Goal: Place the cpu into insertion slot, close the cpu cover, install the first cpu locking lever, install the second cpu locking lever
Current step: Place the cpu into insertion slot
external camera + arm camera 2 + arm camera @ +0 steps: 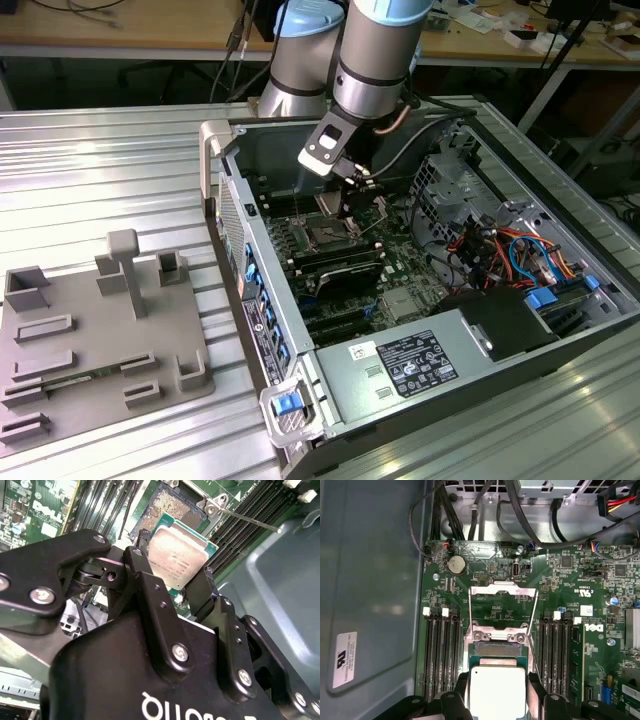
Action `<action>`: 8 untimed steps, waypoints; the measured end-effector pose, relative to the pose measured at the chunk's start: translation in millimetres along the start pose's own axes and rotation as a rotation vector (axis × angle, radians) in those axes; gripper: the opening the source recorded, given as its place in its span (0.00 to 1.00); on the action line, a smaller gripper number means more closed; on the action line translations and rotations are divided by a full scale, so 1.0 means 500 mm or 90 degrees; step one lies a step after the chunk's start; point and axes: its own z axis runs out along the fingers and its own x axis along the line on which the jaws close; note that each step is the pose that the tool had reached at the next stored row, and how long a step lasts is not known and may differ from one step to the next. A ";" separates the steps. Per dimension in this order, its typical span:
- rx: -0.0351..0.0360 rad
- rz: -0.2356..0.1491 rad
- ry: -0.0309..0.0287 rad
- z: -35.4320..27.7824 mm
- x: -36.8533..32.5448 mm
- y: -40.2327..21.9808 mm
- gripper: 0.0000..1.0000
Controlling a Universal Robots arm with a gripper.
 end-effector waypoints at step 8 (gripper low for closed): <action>0.0000 0.002 0.0003 0.005 0.000 -0.001 0.55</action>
